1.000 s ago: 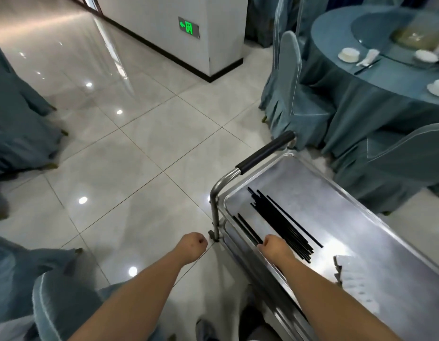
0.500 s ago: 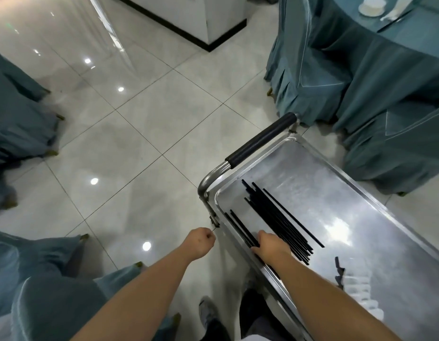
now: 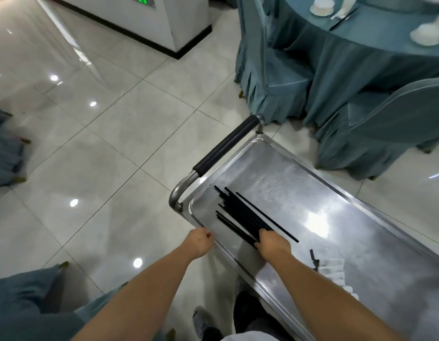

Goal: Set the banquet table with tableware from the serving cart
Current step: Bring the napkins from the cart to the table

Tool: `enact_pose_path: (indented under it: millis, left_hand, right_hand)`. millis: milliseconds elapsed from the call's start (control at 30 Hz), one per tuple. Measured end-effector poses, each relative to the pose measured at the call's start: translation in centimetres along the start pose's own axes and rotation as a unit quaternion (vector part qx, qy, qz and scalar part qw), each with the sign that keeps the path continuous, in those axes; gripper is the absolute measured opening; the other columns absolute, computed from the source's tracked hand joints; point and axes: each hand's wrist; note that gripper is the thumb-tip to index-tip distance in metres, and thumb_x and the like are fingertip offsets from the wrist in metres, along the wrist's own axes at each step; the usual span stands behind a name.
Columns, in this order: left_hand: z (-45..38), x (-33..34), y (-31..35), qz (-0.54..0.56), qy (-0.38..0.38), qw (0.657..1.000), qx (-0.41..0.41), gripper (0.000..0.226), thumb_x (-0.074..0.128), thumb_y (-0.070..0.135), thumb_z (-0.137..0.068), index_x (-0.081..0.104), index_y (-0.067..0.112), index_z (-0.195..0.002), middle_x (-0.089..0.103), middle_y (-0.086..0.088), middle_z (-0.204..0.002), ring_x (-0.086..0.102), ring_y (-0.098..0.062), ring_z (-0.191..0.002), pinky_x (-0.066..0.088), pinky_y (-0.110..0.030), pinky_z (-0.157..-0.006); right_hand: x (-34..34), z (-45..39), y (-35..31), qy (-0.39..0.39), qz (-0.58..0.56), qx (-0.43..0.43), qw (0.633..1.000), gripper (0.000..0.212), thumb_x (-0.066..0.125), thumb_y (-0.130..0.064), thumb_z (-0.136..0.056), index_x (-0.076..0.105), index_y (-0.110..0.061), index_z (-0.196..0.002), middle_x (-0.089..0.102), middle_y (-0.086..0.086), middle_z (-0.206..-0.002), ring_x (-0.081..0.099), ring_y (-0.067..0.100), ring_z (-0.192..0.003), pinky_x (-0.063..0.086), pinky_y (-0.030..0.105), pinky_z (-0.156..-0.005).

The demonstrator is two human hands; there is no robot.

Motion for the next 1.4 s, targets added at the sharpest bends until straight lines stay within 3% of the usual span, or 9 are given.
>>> enact_pose_path:
  millis: [267,400,567,633,700,833,1033,1233,1400]
  left_hand:
    - [0.7,2.2,6.9,-0.098,-0.029,0.99,0.094,0.025,0.043,0.018,-0.094,0.061,0.018,-0.077,0.067,-0.002,-0.091,0.063,-0.018,-0.083,0.053,-0.032,-0.083]
    - [1.4,4.3,9.6,-0.054,-0.053,0.99,0.121,0.025,0.048,0.02,-0.097,0.071,0.011,-0.1,0.072,-0.008,-0.098,0.069,-0.025,-0.095,0.056,-0.038,-0.09]
    - [2.6,7.7,12.6,-0.053,-0.095,0.981,0.159,0.023,0.051,0.016,-0.097,0.071,0.005,-0.102,0.072,-0.018,-0.1,0.069,-0.032,-0.096,0.057,-0.041,-0.088]
    - [3.1,8.8,13.8,-0.069,-0.104,0.977,0.172,0.024,0.051,0.016,-0.097,0.069,0.002,-0.103,0.071,-0.02,-0.103,0.068,-0.034,-0.099,0.057,-0.042,-0.089]
    - [3.7,10.3,15.0,-0.091,-0.114,0.971,0.19,0.025,0.051,0.016,-0.097,0.069,0.001,-0.104,0.07,-0.02,-0.105,0.067,-0.034,-0.101,0.055,-0.041,-0.091]
    - [4.2,12.9,16.8,-0.159,-0.126,0.952,0.227,0.025,0.048,0.018,-0.097,0.067,0.004,-0.102,0.07,-0.016,-0.107,0.067,-0.031,-0.1,0.055,-0.037,-0.09]
    - [2.9,16.7,19.6,-0.269,-0.103,0.916,0.281,0.032,0.049,0.018,-0.095,0.06,0.013,-0.125,0.063,-0.009,-0.122,0.061,-0.026,-0.108,0.051,-0.031,-0.092]
    - [1.0,20.3,20.6,-0.337,-0.104,0.882,0.313,0.045,0.055,0.03,-0.091,0.051,0.021,-0.135,0.05,-0.009,-0.131,0.05,-0.028,-0.121,0.046,-0.042,-0.1]
    - [-0.2,22.8,21.1,-0.389,-0.088,0.861,0.316,0.068,0.058,0.04,-0.091,0.028,0.027,-0.151,0.032,-0.007,-0.148,0.038,-0.032,-0.13,0.04,-0.044,-0.107]
  right_hand:
    - [-1.9,4.7,5.6,0.013,-0.082,0.085,0.993,0.029,0.05,-0.04,-0.097,0.055,-0.017,-0.114,0.062,0.006,-0.115,0.061,0.025,-0.102,0.041,0.03,-0.071]
    - [-1.3,8.5,8.2,0.046,-0.146,0.164,0.975,0.029,0.054,-0.038,-0.095,0.057,-0.016,-0.115,0.064,0.007,-0.114,0.063,0.023,-0.1,0.049,0.032,-0.076]
    - [0.5,14.3,11.5,0.081,-0.246,0.258,0.931,0.028,0.05,-0.039,-0.095,0.06,-0.017,-0.11,0.066,0.0,-0.095,0.06,0.016,-0.076,0.052,0.034,-0.081]
    - [1.2,16.3,13.0,0.083,-0.268,0.293,0.914,0.03,0.045,-0.042,-0.096,0.06,-0.019,-0.109,0.068,0.003,-0.107,0.062,0.018,-0.088,0.051,0.036,-0.089]
    - [2.4,18.3,14.7,0.089,-0.263,0.33,0.902,0.033,0.046,-0.041,-0.098,0.056,-0.015,-0.114,0.064,0.007,-0.116,0.061,0.024,-0.103,0.049,0.031,-0.082]
    - [3.9,20.2,17.0,0.087,-0.327,0.383,0.86,0.035,0.047,-0.04,-0.1,0.051,-0.009,-0.115,0.062,0.011,-0.117,0.061,0.026,-0.101,0.046,0.029,-0.075]
    - [5.4,18.9,17.7,0.07,-0.469,0.42,0.774,0.068,0.057,-0.039,-0.096,0.026,-0.002,-0.144,0.055,0.022,-0.13,0.059,0.035,-0.112,0.053,0.037,-0.082]
    - [5.9,15.6,17.9,0.04,-0.496,0.409,0.765,0.077,0.06,-0.05,-0.091,0.016,-0.012,-0.142,0.057,0.019,-0.126,0.063,0.034,-0.103,0.057,0.041,-0.081]
    - [5.8,13.2,17.9,0.031,-0.477,0.422,0.77,0.096,0.054,-0.076,-0.078,0.011,-0.019,-0.144,0.052,0.019,-0.133,0.061,0.031,-0.109,0.039,0.029,-0.07]
Point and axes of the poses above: each hand's wrist, its own z-axis away from the middle knuckle, its own x-axis out of the palm, y = z × x
